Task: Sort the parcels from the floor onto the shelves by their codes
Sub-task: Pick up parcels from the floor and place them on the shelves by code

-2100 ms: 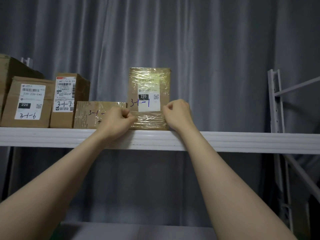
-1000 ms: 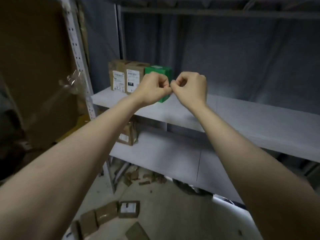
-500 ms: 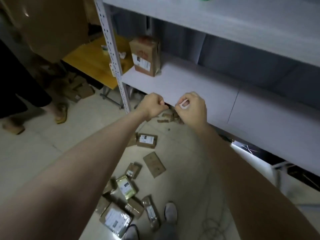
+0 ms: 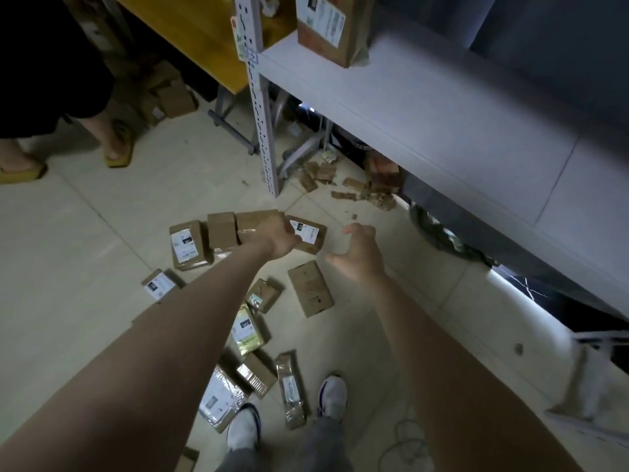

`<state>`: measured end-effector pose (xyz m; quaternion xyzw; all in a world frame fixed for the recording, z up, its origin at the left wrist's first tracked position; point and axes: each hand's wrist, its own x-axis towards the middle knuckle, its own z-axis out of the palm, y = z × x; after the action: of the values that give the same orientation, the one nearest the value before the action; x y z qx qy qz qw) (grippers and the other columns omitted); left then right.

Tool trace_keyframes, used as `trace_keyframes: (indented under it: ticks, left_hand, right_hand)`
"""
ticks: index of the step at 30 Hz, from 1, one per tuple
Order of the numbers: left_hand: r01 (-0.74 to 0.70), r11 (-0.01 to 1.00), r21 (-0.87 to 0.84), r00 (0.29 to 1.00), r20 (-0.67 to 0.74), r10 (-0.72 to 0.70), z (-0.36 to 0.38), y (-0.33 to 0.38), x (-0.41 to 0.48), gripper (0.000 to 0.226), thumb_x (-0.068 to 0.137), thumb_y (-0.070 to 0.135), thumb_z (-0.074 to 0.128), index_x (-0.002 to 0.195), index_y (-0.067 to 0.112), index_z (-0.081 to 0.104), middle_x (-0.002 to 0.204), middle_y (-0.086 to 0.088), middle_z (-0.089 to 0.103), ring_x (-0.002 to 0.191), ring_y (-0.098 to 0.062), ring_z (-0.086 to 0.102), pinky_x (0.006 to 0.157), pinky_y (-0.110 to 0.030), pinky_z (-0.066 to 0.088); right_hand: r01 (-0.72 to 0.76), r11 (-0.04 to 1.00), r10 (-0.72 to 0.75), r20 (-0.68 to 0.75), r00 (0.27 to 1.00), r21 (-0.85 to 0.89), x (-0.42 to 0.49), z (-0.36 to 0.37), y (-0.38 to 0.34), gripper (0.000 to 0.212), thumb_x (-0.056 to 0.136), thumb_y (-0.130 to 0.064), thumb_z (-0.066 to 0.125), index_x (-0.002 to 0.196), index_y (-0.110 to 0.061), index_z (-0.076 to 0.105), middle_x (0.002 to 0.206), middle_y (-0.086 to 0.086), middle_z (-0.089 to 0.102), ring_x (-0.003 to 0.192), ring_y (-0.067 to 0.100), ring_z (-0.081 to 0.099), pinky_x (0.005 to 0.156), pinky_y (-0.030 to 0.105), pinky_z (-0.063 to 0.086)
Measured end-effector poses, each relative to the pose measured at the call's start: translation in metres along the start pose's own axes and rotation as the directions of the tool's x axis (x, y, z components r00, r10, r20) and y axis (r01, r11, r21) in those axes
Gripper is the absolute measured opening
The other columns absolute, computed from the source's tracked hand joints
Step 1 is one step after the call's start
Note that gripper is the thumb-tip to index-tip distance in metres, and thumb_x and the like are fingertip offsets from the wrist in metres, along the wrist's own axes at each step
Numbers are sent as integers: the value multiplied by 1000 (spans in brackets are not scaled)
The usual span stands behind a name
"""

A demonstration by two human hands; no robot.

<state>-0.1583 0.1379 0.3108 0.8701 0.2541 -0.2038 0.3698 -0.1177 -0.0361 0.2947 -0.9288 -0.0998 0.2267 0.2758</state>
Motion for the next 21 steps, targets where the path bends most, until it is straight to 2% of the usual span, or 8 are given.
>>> trace_keyframes:
  ticks: [3,6,10,16,21]
  left_hand:
    - [74,997,-23,997,17,-73,16,-25,15,31,95,20,59,118,-2,64,121,-14,63,116,-31,55,92,-31,43]
    - [135,989,-61,991,27,-134,37,-50,39,33,94,21,61,110,-7,68,116,-21,66,111,-34,59,92,-34,46]
    - [188,977,-96,982,40,-185,70,-83,71,33,90,25,63,109,-2,67,112,-17,68,107,-32,61,95,-40,49]
    - [214,972,-97,977,37,-211,120,-137,123,35,90,30,63,110,1,67,113,-15,68,107,-31,61,94,-38,49]
    - [256,960,-112,966,51,-252,167,-177,166,34,92,27,62,115,2,63,115,-15,66,107,-31,60,92,-38,50]
  right_hand:
    - [-22,999,23,34,999,-35,25,35,13,65,75,-34,79,129,-15,48,136,8,37,113,29,57,95,38,51]
    - [-39,997,43,50,998,-73,46,68,30,67,77,-36,76,132,-16,45,140,7,35,123,30,49,99,39,48]
    - [-79,989,89,82,993,-122,70,118,61,71,78,-38,75,136,-15,41,144,9,31,130,31,40,101,44,45]
    - [-211,952,243,128,962,-222,106,207,114,83,76,-48,75,140,-15,35,147,12,27,133,34,36,102,45,45]
    - [-350,922,375,148,915,-167,130,280,160,93,67,-45,80,142,-16,34,144,11,35,132,33,40,102,43,43]
